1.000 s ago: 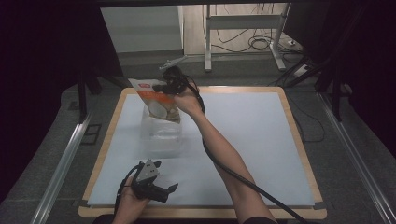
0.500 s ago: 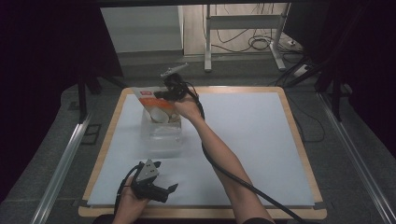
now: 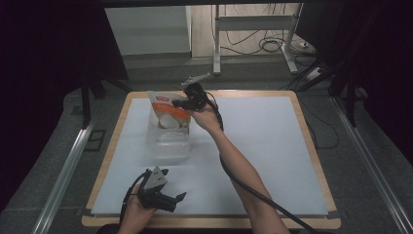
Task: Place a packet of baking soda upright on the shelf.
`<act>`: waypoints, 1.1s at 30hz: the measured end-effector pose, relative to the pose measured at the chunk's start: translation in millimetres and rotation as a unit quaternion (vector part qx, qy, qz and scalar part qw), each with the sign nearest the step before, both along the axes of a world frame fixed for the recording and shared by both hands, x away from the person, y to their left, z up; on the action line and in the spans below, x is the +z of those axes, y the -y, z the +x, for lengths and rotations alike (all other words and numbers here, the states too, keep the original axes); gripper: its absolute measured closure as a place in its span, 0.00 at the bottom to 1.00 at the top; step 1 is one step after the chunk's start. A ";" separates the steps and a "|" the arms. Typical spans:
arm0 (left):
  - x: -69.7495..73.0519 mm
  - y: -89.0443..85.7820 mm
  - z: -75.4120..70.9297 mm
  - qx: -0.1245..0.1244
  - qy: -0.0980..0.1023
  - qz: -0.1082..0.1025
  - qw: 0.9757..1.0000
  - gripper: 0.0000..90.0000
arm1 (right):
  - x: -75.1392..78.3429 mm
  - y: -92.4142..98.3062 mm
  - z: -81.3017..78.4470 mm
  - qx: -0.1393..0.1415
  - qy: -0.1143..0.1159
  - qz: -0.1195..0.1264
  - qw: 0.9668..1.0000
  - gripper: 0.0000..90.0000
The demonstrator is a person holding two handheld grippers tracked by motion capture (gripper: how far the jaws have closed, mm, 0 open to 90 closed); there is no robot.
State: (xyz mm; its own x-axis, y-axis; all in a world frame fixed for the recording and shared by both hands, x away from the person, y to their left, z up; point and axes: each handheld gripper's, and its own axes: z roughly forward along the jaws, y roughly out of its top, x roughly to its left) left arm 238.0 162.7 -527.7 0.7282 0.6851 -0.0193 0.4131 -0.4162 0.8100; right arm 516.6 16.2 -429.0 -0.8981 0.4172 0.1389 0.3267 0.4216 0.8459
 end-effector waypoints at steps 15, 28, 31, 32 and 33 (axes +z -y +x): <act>-0.6 0.9 -0.1 -0.001 -0.001 0.006 1.000 0.00 | -5.9 7.3 -5.2 -0.020 0.015 -0.021 0.999 0.76; -1.2 2.2 0.0 -0.001 -0.002 0.012 1.000 0.00 | 2.3 12.3 -11.7 -0.035 0.034 -0.054 0.997 0.29; -1.2 2.1 0.0 0.000 -0.002 0.011 1.000 0.00 | 3.9 13.5 -14.3 -0.038 0.040 -0.056 0.997 0.24; -1.1 2.1 0.0 0.000 -0.002 0.010 1.000 0.00 | 4.6 14.0 -15.0 -0.040 0.042 -0.057 0.997 0.22; -1.1 1.9 -0.1 -0.001 -0.002 0.009 1.000 0.00 | 5.4 14.4 -15.7 -0.041 0.041 -0.059 0.997 0.22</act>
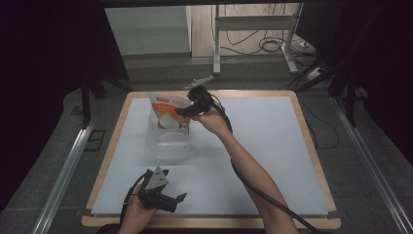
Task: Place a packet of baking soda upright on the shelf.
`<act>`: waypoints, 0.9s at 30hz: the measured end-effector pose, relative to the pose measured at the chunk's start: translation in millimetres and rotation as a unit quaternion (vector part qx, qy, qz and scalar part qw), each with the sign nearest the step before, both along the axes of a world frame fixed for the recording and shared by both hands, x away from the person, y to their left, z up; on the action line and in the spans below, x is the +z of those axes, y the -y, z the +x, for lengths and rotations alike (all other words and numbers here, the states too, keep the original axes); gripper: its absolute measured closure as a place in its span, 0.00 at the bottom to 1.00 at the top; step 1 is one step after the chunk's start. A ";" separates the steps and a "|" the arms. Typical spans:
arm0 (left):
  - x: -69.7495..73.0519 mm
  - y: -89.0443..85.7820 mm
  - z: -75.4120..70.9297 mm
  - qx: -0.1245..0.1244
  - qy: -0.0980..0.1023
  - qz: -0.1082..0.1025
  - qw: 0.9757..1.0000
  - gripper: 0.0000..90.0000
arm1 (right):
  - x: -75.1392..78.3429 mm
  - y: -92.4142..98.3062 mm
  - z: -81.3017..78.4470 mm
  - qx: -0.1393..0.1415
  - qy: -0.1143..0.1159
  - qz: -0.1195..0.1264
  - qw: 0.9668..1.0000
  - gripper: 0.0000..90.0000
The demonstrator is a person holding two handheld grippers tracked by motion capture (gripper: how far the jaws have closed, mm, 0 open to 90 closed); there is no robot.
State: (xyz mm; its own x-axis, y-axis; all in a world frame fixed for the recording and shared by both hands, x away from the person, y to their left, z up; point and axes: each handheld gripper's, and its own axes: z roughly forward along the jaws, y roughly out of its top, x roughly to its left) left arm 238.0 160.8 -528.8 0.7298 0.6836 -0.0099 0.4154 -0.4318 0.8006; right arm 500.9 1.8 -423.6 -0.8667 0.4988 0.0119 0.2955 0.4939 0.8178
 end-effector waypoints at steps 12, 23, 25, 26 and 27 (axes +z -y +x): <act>0.7 -0.1 -0.8 -0.005 0.002 -0.007 1.000 0.00 | 10.2 8.6 -9.8 -0.004 0.018 -0.014 1.000 0.16; 0.6 -0.7 -0.6 -0.002 0.003 -0.009 1.000 0.00 | 17.4 21.0 -17.9 -0.007 0.029 -0.021 0.999 0.13; 0.5 -0.6 -0.5 -0.002 0.003 -0.009 1.000 0.00 | 18.0 23.8 -19.5 -0.007 0.031 -0.021 0.999 0.12; 0.5 -0.6 -0.5 -0.002 0.003 -0.009 1.000 0.00 | 18.3 24.6 -20.2 -0.008 0.031 -0.022 0.999 0.12; 0.5 -0.6 -0.5 -0.002 0.003 -0.008 1.000 0.00 | 18.5 25.6 -21.0 -0.008 0.032 -0.023 0.999 0.11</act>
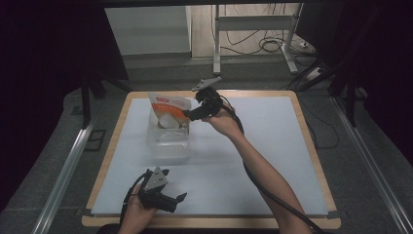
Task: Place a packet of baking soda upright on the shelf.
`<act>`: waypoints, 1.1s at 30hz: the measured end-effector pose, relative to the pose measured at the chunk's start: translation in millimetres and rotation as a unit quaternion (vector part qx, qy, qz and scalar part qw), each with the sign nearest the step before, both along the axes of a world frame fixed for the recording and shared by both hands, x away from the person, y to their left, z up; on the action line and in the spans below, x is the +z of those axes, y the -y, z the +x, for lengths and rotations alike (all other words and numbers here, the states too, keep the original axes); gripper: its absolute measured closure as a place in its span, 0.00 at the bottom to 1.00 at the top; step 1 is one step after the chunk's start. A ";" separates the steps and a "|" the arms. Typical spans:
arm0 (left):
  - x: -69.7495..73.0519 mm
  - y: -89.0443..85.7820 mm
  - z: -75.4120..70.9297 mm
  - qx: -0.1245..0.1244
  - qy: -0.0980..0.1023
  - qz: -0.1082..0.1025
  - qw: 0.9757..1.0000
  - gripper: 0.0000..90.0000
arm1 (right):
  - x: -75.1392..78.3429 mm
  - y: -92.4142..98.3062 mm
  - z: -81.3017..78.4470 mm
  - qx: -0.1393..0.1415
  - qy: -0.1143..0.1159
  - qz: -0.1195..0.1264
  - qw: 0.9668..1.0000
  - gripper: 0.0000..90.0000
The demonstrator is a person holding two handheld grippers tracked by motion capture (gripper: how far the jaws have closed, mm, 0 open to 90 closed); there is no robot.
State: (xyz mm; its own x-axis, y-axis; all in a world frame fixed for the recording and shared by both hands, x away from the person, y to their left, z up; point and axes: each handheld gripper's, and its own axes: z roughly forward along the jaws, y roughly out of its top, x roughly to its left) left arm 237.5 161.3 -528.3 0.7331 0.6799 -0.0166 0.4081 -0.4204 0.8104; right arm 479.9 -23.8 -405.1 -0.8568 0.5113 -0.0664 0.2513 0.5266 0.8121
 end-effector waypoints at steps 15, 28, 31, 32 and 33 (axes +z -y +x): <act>-0.1 -0.2 0.2 0.000 0.001 0.003 1.000 0.00 | 4.6 17.3 -12.8 0.001 0.009 -0.003 1.000 0.10; -0.1 0.1 0.2 0.000 0.001 0.004 1.000 0.00 | 0.3 30.6 -26.9 0.006 0.012 -0.003 1.000 0.09; 0.0 0.1 0.2 0.000 0.001 0.004 1.000 0.00 | -0.9 34.0 -30.4 0.007 0.012 0.000 1.000 0.09; 0.0 0.1 0.2 0.000 0.001 0.004 1.000 0.00 | -1.4 35.1 -31.5 0.008 0.012 0.002 1.000 0.08; 0.0 0.1 0.2 0.000 0.001 0.004 1.000 0.00 | -2.0 36.3 -32.5 0.008 0.013 0.000 1.000 0.08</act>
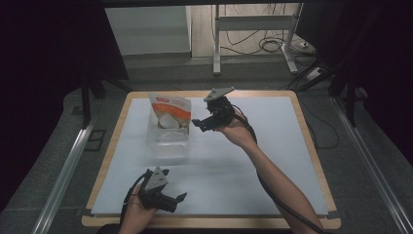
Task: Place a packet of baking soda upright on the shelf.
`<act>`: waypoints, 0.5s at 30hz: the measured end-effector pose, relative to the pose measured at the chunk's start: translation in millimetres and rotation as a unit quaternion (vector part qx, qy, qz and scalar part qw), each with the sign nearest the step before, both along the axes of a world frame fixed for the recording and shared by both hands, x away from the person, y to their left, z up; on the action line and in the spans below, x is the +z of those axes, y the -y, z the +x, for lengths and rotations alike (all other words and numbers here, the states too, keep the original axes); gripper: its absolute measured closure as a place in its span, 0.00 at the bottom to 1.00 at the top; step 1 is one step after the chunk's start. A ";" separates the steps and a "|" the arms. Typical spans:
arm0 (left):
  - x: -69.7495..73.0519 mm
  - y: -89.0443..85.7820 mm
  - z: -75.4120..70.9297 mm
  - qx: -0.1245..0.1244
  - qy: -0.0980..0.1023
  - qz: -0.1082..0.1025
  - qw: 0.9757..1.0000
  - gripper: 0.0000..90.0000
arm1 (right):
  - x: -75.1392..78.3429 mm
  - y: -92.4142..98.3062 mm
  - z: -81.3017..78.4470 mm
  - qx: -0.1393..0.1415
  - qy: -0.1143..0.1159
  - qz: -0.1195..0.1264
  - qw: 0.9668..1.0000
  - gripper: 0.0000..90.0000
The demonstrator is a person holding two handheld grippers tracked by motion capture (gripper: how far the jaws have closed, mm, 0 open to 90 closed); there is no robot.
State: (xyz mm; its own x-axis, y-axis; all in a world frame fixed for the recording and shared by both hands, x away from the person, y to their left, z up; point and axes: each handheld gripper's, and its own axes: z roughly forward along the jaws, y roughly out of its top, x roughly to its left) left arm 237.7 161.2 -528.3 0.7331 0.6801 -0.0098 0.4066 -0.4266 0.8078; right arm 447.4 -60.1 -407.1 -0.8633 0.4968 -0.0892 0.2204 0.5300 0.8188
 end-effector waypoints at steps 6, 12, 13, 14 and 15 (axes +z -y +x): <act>-0.2 0.3 0.1 0.000 0.000 0.001 1.000 0.00 | -5.1 6.4 -5.7 0.002 0.001 0.001 1.000 0.08; -0.4 0.7 -0.1 0.001 0.000 -0.001 1.000 0.00 | -11.3 13.4 -10.8 0.000 -0.005 0.002 1.000 0.08; -0.4 0.7 0.0 0.000 0.001 0.001 1.000 0.00 | -12.2 14.7 -11.6 0.000 -0.007 0.003 1.000 0.08; -0.3 0.5 0.1 -0.001 0.001 0.002 1.000 0.00 | -13.2 16.3 -12.3 0.001 -0.007 0.003 1.000 0.08; -0.3 0.6 0.1 -0.001 0.001 0.003 1.000 0.00 | -14.1 17.7 -13.0 0.001 -0.008 0.003 1.000 0.08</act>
State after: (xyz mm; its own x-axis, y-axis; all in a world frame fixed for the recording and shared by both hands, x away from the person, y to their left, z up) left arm 237.7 160.6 -528.6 0.7338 0.6793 -0.0055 0.4053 -0.4313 0.8060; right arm 434.4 -77.8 -421.2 -0.8651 0.4964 -0.0721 0.2328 0.5248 0.8188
